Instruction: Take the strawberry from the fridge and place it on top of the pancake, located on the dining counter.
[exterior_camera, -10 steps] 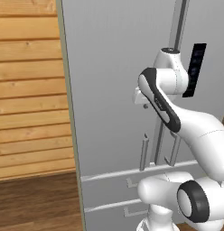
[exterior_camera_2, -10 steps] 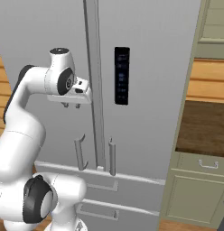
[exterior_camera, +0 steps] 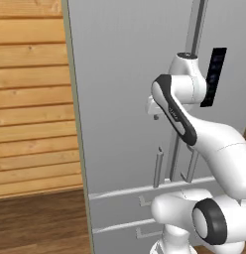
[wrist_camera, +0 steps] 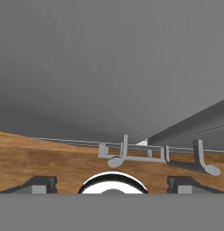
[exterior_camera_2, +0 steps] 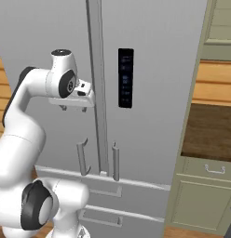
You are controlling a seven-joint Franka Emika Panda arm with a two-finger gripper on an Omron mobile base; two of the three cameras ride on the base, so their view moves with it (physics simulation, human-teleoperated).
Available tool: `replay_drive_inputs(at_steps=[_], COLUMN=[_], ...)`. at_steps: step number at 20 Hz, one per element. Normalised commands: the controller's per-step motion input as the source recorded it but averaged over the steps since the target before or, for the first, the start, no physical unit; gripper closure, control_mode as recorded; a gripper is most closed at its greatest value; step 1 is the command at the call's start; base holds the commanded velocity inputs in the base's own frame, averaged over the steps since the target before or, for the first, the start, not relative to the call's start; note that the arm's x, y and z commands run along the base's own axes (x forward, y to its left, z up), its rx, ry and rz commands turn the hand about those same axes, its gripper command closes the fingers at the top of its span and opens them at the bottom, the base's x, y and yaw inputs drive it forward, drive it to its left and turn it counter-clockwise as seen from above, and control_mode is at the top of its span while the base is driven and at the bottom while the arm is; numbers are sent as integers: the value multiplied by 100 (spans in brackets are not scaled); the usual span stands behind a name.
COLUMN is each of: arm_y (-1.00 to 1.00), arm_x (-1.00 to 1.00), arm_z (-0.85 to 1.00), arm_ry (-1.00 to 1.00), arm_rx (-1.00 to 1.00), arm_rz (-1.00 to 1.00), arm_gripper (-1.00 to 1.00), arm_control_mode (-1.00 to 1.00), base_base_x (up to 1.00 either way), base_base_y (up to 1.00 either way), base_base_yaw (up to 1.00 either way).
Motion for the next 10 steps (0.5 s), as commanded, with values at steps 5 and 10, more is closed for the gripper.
replay_drive_inputs(at_steps=[5, 10], arm_y=[0, 0], arm_x=[0, 0], arm_z=[0, 0], arm_ry=[0, 0], arm_rx=[0, 0], arm_rz=[0, 0], arm_gripper=[-100, -100], arm_control_mode=[100, 100], base_base_x=[-39, -53], base_base_y=[-18, -26], base_base_yaw=[0, -1])
